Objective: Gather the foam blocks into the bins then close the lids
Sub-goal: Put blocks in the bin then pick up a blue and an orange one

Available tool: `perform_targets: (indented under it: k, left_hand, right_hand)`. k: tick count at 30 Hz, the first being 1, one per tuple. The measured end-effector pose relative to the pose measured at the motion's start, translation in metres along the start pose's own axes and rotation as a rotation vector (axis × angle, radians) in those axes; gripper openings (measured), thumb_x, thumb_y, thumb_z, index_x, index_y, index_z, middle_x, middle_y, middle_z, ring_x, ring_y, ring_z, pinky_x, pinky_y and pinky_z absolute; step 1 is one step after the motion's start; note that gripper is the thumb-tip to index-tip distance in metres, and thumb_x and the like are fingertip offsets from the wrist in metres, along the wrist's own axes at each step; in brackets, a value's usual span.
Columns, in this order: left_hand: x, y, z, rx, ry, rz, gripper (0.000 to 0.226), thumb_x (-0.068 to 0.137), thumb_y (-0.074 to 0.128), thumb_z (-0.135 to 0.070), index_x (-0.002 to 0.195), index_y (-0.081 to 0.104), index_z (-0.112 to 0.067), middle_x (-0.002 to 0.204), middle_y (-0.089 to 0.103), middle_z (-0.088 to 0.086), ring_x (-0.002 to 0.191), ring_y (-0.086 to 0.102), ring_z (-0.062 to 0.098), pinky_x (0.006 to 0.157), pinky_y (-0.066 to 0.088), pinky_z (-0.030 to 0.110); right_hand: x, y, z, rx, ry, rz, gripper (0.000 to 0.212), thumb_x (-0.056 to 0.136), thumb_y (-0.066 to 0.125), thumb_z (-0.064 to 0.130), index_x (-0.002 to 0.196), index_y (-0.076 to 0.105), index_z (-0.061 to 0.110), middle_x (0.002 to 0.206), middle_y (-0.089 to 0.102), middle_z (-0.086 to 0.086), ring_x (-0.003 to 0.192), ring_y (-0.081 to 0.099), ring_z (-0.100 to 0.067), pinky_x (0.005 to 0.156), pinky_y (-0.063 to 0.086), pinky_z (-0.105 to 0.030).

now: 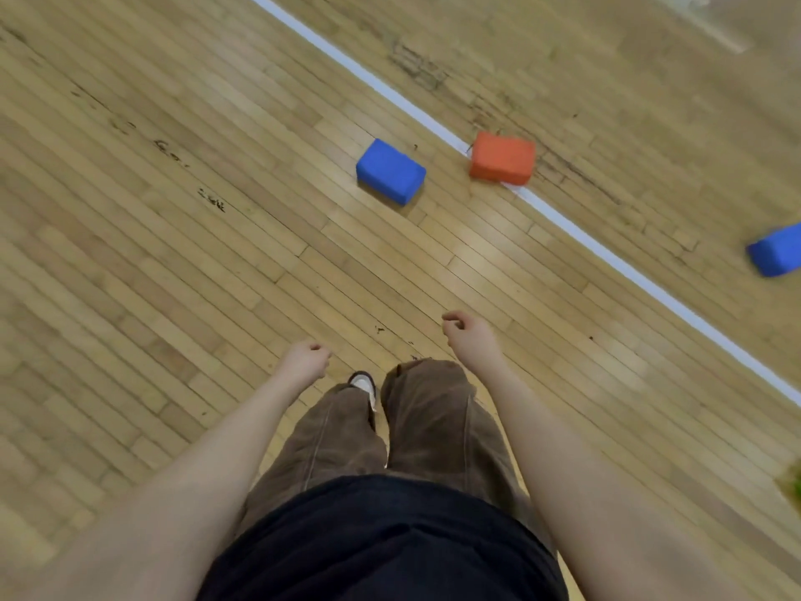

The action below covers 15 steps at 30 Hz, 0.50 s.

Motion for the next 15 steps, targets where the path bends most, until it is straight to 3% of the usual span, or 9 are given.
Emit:
perform_targets:
  k: [4,7,12,15]
  left_hand:
    - [0.042,-0.030,-0.044,-0.090,-0.052,0.006,0.022,0.096,0.043,-0.023,0.111,0.055,-0.011,0.100,0.060,0.004,0.084,0.057,0.018,0.067,0.046,0.027]
    - [0.083,-0.043,-0.092,-0.161,-0.064,-0.012,0.029,0.097,0.044,-0.023,0.119,0.054,-0.007,0.103,0.059,0.005,0.089,0.058,0.019,0.070,0.046,0.028]
    - [0.158,-0.059,-0.197,-0.148,-0.109,-0.003,0.032,0.096,0.042,-0.022,0.122,0.054,-0.006,0.104,0.060,0.006,0.090,0.058,0.020,0.072,0.046,0.029]
    - [0.205,-0.065,-0.275,-0.095,-0.048,0.021,0.028,0.096,0.042,-0.023,0.112,0.058,-0.006,0.103,0.062,0.009,0.092,0.060,0.024,0.073,0.048,0.032]
  right_hand:
    - [0.075,-0.014,0.058,-0.002,-0.024,0.042,0.033,0.097,0.043,0.022,0.127,0.054,0.015,0.109,0.060,-0.005,0.079,0.058,-0.015,0.061,0.042,-0.023]
    - [0.137,-0.026,0.083,-0.001,0.006,0.092,0.033,0.094,0.045,0.023,0.125,0.057,0.016,0.115,0.061,-0.005,0.098,0.056,-0.020,0.078,0.041,-0.027]
    - [0.244,-0.073,0.118,0.030,0.056,0.132,0.033,0.093,0.045,0.020,0.121,0.060,0.014,0.110,0.063,-0.007,0.093,0.058,-0.023,0.080,0.048,-0.031]
    - [0.305,-0.110,0.143,0.006,0.080,0.119,0.033,0.094,0.044,0.018,0.122,0.058,0.012,0.113,0.062,-0.007,0.090,0.054,-0.020,0.074,0.040,-0.025]
Point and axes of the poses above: each hand's wrist, its own x-axis towards the middle knuckle, its own y-axis out of the palm, z = x × y, the point moved 3 cm from there along x, towards the middle knuckle
